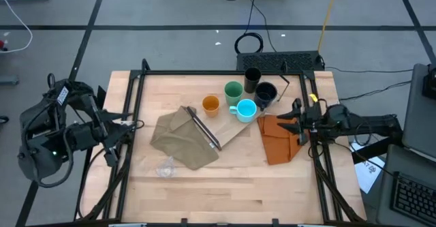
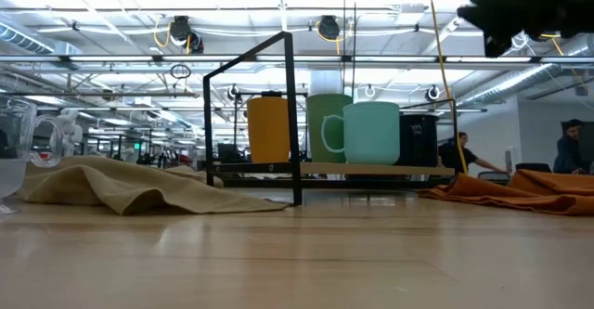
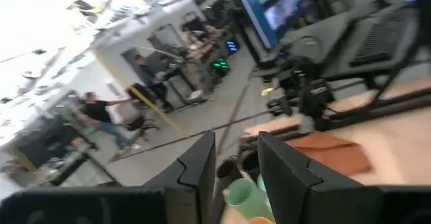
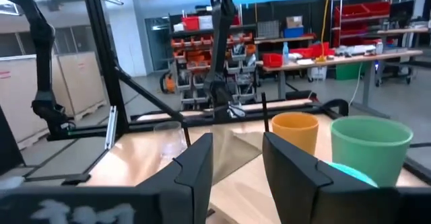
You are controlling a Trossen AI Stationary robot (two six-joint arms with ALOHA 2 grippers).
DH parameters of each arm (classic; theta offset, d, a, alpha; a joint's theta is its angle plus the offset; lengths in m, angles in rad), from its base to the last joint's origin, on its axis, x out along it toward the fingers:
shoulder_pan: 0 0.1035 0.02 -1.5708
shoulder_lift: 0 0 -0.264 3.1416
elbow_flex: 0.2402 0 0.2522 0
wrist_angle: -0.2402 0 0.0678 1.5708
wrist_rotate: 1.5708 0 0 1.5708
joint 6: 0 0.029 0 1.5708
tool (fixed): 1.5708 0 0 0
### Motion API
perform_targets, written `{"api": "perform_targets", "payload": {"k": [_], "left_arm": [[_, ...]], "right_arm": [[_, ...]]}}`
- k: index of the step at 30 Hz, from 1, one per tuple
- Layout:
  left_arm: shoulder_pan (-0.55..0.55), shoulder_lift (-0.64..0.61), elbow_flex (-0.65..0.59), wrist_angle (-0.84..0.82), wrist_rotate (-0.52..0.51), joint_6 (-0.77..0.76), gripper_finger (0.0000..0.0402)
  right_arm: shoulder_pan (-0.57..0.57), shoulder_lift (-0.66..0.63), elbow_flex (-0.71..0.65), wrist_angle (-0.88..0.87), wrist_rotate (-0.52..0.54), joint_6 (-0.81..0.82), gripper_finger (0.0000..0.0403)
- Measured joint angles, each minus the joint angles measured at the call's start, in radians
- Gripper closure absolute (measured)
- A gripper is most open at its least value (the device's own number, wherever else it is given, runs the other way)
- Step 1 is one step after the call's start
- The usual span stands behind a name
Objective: Stack small to large cups/mugs on shelf
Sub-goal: Put the transparent mug on the shelf
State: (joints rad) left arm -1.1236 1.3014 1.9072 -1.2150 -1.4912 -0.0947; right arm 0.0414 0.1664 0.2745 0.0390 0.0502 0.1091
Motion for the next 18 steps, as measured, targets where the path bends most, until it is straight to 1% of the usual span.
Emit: {"api": "perform_targets", "payload": {"k": [3, 7, 9, 10, 11, 13, 14, 18], "left_arm": [[0.004, 0.0, 0.0, -0.097, 0.089, -0.136, 0.0289], [0.041, 0.001, 0.0, -0.258, 0.222, -0.35, 0.0289], [0.066, 0.002, 0.0, -0.341, 0.323, -0.469, 0.0289], [0.083, 0.002, -0.002, -0.362, 0.393, -0.524, 0.0289], [0.107, 0.001, -0.013, -0.352, 0.455, -0.558, 0.0289], [0.157, -0.001, -0.047, -0.35, 0.58, -0.579, 0.0289], [0.181, 0.002, -0.066, -0.352, 0.627, -0.605, 0.0289], [0.281, -0.009, -0.207, -0.358, 0.814, -0.663, 0.0289]], "right_arm": [[0.0, 0.018, -0.037, 0.073, -0.001, 0.012, 0.0282], [0.0, 0.04, -0.049, 0.122, -0.002, 0.009, 0.0282], [0.0, 0.049, -0.049, 0.13, -0.002, 0.01, 0.0282], [0.0, 0.051, -0.049, 0.132, -0.002, 0.01, 0.0282], [0.0, 0.053, -0.049, 0.131, -0.002, 0.01, 0.0282], [0.0, 0.062, -0.049, 0.13, -0.002, 0.02, 0.0282], [0.0, 0.066, -0.049, 0.13, -0.003, 0.026, 0.0282], [0.0, 0.086, -0.049, 0.13, -0.003, 0.036, 0.0282]]}}
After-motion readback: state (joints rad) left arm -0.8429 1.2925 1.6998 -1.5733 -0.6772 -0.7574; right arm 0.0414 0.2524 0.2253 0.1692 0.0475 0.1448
